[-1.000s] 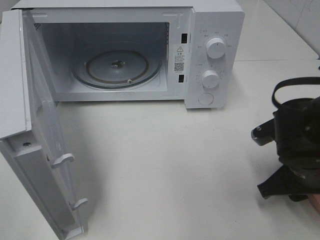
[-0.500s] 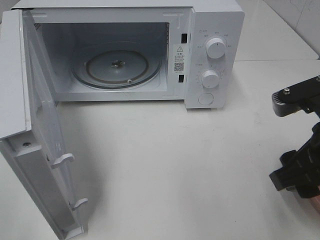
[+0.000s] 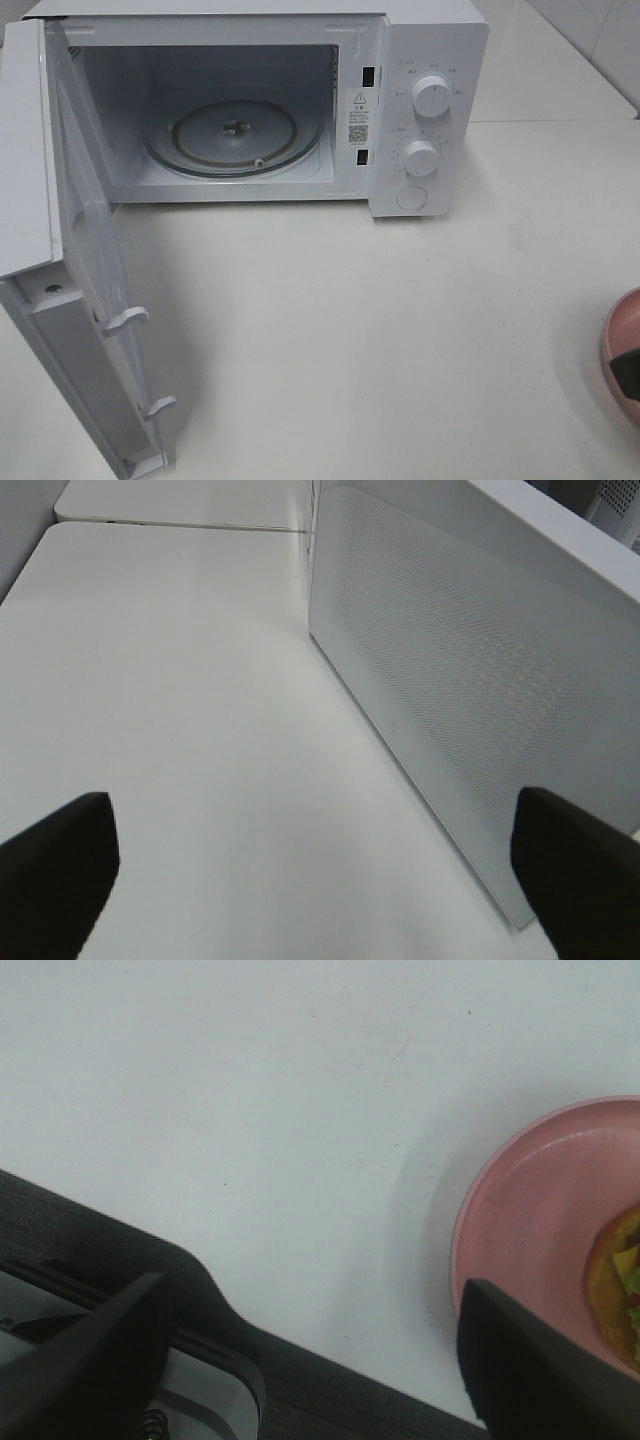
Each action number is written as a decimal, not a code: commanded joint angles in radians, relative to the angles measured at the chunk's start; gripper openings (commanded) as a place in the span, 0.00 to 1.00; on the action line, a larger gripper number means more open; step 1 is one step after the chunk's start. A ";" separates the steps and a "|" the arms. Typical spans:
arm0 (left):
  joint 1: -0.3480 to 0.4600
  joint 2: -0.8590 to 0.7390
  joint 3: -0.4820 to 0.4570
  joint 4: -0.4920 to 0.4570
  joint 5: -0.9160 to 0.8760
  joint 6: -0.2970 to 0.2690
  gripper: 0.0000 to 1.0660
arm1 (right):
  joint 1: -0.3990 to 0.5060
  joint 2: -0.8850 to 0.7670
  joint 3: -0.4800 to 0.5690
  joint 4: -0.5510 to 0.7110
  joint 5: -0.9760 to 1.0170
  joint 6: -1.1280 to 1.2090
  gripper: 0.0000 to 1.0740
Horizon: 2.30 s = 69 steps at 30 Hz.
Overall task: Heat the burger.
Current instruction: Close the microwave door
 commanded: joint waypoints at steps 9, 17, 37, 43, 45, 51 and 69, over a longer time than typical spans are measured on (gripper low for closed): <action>0.003 -0.014 0.002 -0.005 0.001 0.000 0.94 | -0.044 -0.253 -0.002 -0.018 0.148 -0.034 0.71; 0.003 -0.014 0.002 -0.005 0.001 0.000 0.94 | -0.234 -0.416 0.004 0.002 0.166 -0.144 0.71; 0.003 -0.014 0.002 -0.005 0.001 0.000 0.94 | -0.512 -0.740 0.034 0.082 0.154 -0.251 0.71; 0.003 -0.014 0.002 -0.005 0.001 0.000 0.94 | -0.586 -0.790 0.081 0.116 0.066 -0.280 0.71; 0.003 -0.014 0.002 -0.005 0.001 0.000 0.94 | -0.591 -0.790 0.080 0.120 0.066 -0.285 0.71; 0.003 -0.014 0.002 -0.005 0.001 0.000 0.94 | -0.599 -0.790 0.080 0.125 0.066 -0.290 0.71; 0.003 -0.014 0.002 -0.005 0.001 0.000 0.94 | -0.599 -0.790 0.080 0.125 0.066 -0.290 0.71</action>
